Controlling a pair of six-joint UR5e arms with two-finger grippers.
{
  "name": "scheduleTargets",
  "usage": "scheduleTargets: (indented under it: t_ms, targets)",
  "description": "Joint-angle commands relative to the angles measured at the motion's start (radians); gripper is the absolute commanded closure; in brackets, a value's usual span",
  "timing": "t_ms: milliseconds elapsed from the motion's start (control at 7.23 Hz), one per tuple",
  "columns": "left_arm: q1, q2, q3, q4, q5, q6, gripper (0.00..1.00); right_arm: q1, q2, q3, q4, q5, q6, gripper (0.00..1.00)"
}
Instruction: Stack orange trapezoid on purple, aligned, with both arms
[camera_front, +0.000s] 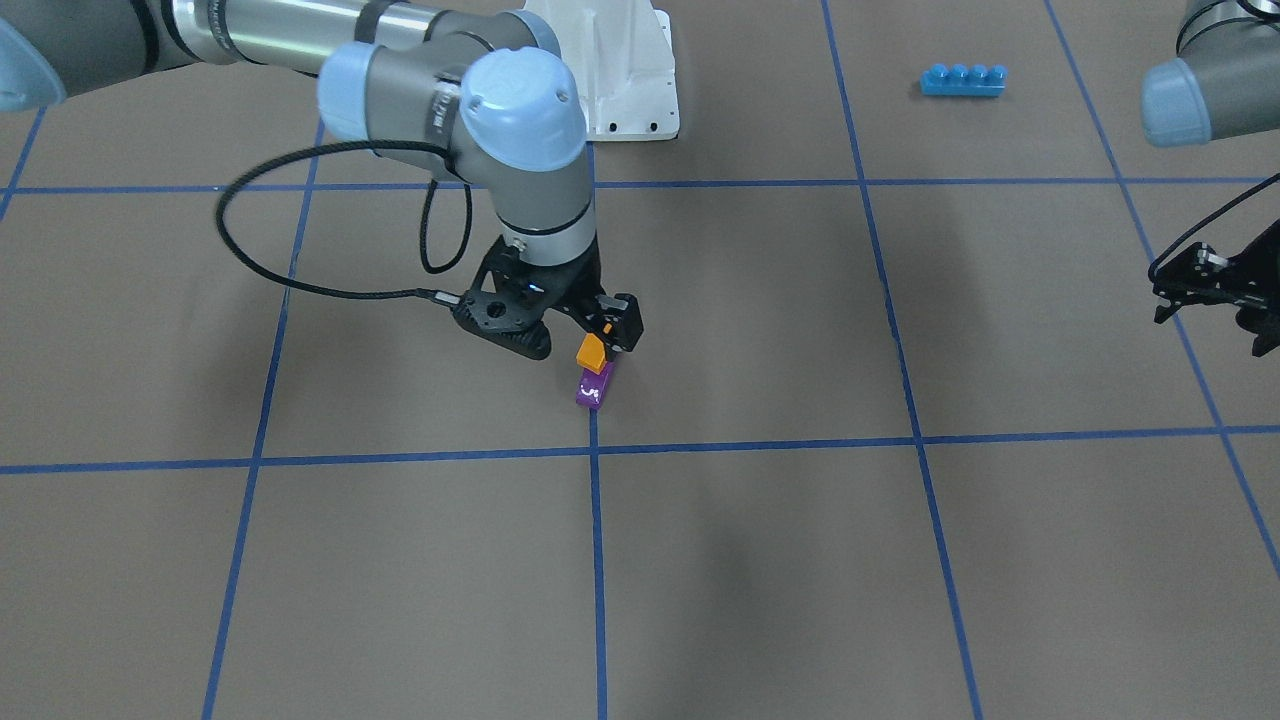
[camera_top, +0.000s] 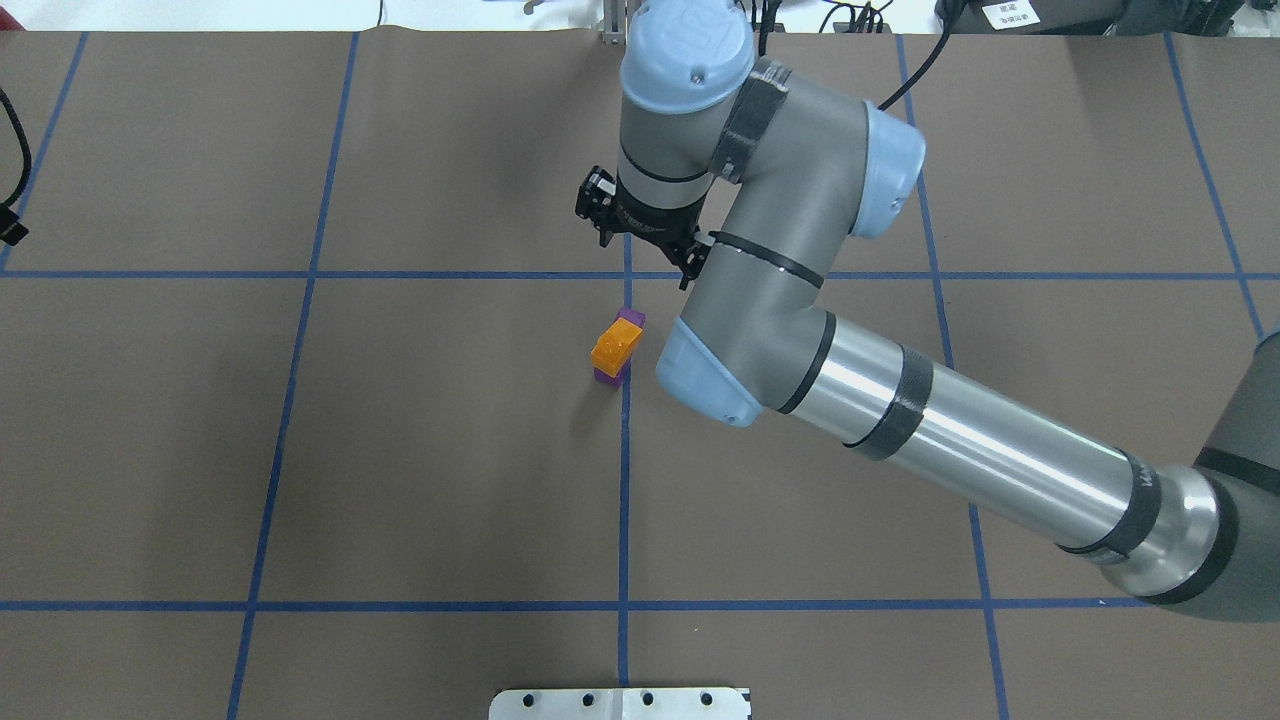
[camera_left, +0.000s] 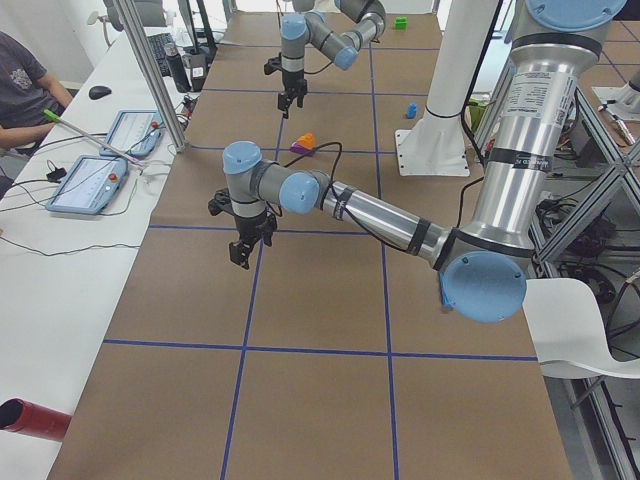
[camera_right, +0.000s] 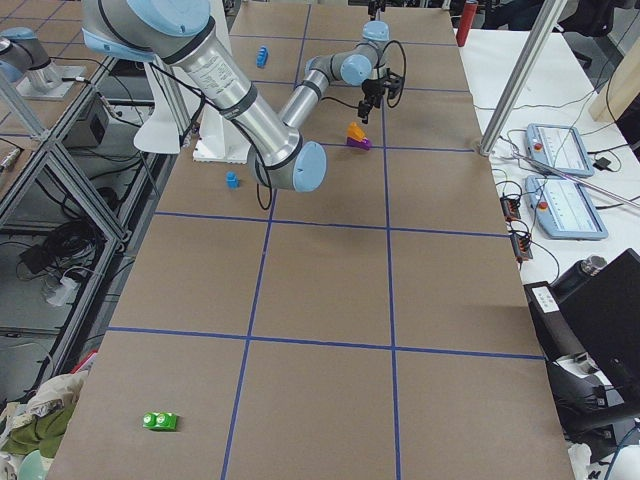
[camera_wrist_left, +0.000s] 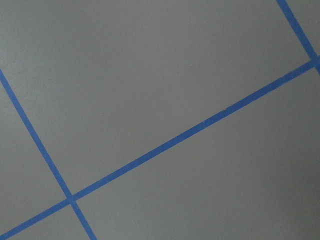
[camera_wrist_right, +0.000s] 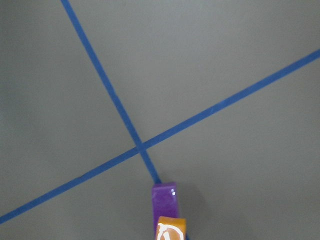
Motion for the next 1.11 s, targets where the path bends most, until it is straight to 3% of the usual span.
scheduleTargets:
  t_ms: [0,138,553,692,969]
  targets:
    - [-0.105,0.042,0.019,0.001,-0.08,0.147,0.0,0.173,-0.201,0.246,-0.172,0.054,-0.398,0.0]
    - [-0.162,0.079,0.048,-0.002,-0.105,0.218,0.0,0.305,-0.313,0.25,-0.164,0.144,-0.623,0.0]
    - [-0.222,0.136,0.059,-0.015,-0.096,0.217,0.0,0.635,-0.609,0.201,-0.16,0.242,-1.314,0.0]
    - [-0.222,0.184,0.067,-0.016,-0.094,0.219,0.0,0.712,-0.683,0.194,-0.158,0.243,-1.395,0.0]
    - [-0.23,0.222,0.062,-0.016,-0.1,0.222,0.0,0.749,-0.84,0.188,0.067,0.246,-1.387,0.0]
